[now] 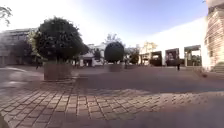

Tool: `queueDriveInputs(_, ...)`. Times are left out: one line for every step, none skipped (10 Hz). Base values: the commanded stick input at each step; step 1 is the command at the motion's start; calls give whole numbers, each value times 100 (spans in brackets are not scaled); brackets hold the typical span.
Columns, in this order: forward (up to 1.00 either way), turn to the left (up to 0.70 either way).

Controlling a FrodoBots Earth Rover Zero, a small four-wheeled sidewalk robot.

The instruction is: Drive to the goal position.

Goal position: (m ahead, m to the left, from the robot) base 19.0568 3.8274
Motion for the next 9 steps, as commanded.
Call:
queueDriveInputs(85,5)
queueDriveInputs(85,0)
queueDriveInputs(85,0)
queueDriveInputs(85,0)
queueDriveInputs(85,0)
queueDriveInputs(85,0)
queueDriveInputs(85,0)
queueDriveInputs(85,0)
queueDriveInputs(85,0)
